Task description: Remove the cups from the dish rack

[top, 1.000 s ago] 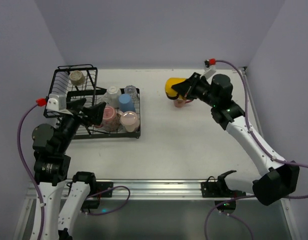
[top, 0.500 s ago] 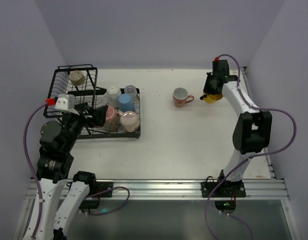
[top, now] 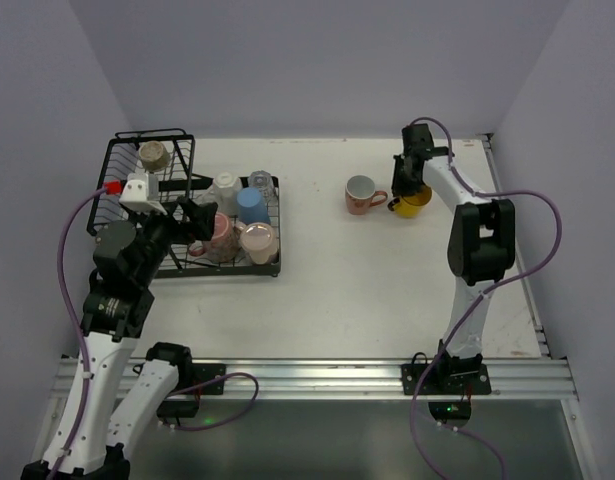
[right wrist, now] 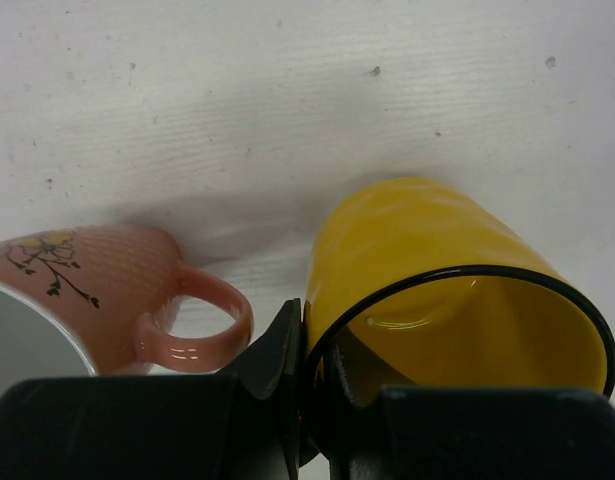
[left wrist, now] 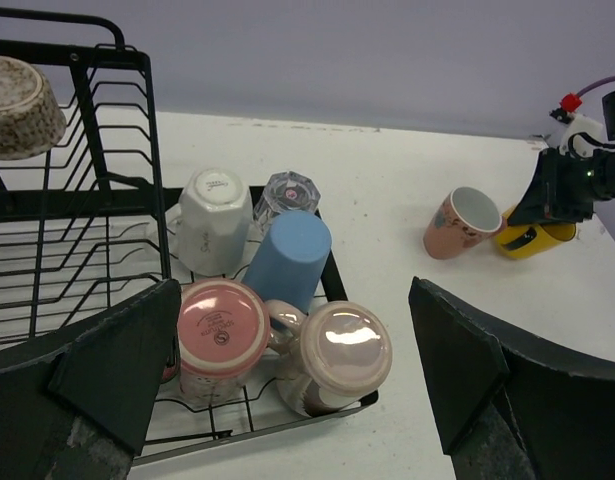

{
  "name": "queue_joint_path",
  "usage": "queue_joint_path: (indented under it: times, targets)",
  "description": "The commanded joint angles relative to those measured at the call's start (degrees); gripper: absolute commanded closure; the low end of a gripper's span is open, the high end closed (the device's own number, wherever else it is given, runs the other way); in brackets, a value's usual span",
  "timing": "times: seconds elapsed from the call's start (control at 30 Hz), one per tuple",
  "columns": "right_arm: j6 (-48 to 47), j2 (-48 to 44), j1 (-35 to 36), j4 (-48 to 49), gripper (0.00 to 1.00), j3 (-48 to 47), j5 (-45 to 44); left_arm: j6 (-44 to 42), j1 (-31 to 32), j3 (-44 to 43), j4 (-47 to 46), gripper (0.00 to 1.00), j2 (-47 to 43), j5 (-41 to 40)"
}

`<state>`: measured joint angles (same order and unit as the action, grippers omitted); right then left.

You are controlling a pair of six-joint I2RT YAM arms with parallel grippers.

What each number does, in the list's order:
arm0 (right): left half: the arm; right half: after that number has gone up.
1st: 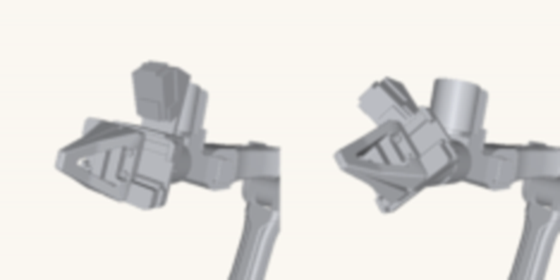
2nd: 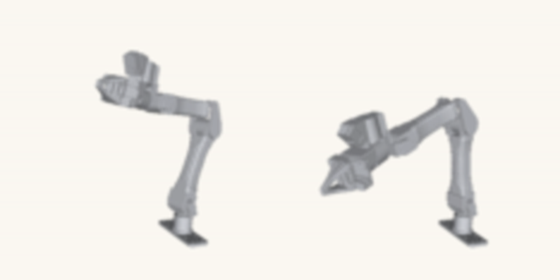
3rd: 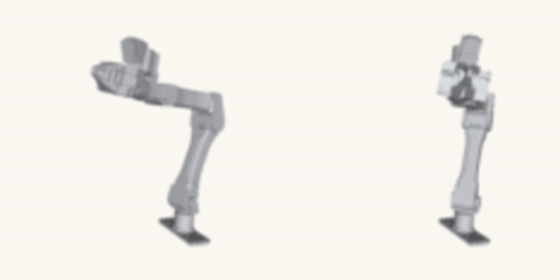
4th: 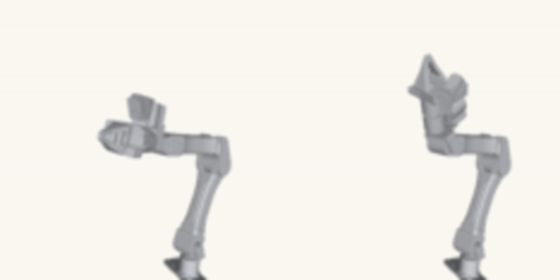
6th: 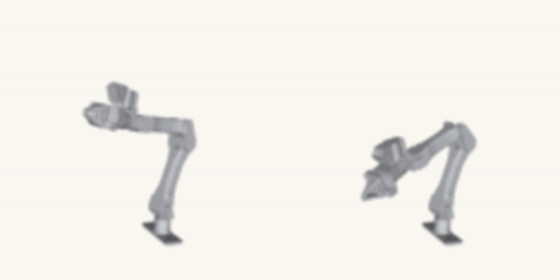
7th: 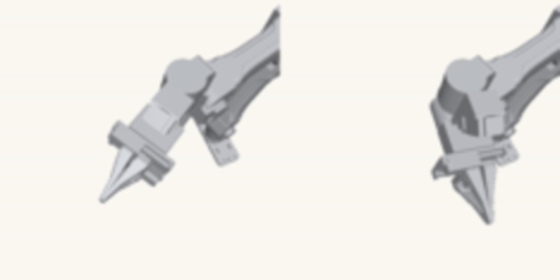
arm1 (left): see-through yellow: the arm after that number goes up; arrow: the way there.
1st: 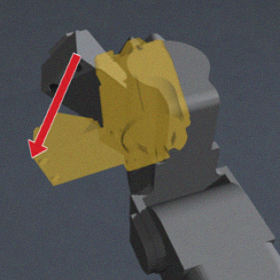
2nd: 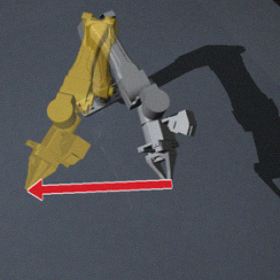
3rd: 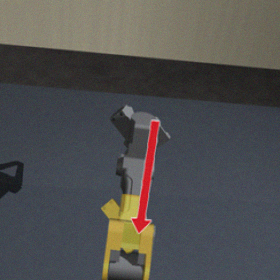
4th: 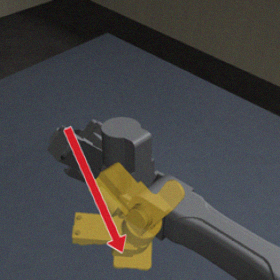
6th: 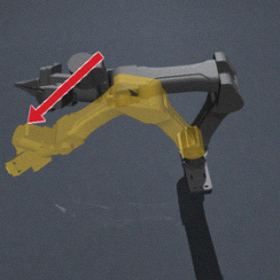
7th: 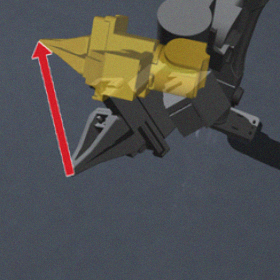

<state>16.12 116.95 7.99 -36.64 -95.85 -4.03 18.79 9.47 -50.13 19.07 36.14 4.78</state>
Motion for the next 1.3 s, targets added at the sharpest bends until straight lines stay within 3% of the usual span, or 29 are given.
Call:
queue_joint_path:
  times: [0.0, 0.23, 0.4, 0.5, 0.6, 0.67, 0.77, 0.97, 1.07, 1.27]
  targets:
    - [-1.5, 1.0, 1.1, -0.6, 0.93, -5.6, -1.2, -0.7, 0.4, -4.2, -0.6, 0.00, 1.6, -3.6]
    - [-1.0, 1.5, 1.2, -1.8, 0.75, -7.2, -1.2, 0.7, 0.4, -9.5, 1.1, 0.00, 6.1, -7.8]
    - [-0.8, -0.3, 1.1, -1.9, 0.71, -6.3, -2.0, 2.0, 0.4, -12.7, 1.8, 0.00, 9.6, -9.0]
    - [-0.2, -3.6, 1.1, -1.6, 0.63, -4.9, -1.7, 2.1, 0.4, -14.7, 1.8, 0.00, 11.2, -11.4]
    - [1.0, -8.9, 1.0, -0.6, 0.54, -2.7, -1.6, 1.7, 0.4, -18.7, 2.3, 0.00, 13.8, -19.3]
    - [2.2, -14.4, 1.0, 0.5, 0.44, -0.7, -0.5, 1.3, 0.3, -21.1, 2.0, 0.00, 15.5, -22.6]
    - [3.0, -20.8, 1.3, 4.6, 0.39, 5.2, 1.8, 2.2, -2.0, -26.3, 3.8, 0.00, 21.9, -22.9]
    - [5.4, -36.5, 1.8, 11.9, 0.41, 18.5, 7.9, 6.8, -12.5, -31.1, 4.0, 0.08, 35.2, -18.1]
    - [5.9, -43.0, 2.6, 16.3, 0.45, 26.2, 9.1, 6.4, -14.1, -32.7, 4.7, 0.11, 40.6, -17.5]
    - [5.5, -46.9, 4.1, 19.4, 0.48, 29.7, 10.6, 6.1, -15.4, -35.6, 5.8, 0.11, 46.9, -16.3]
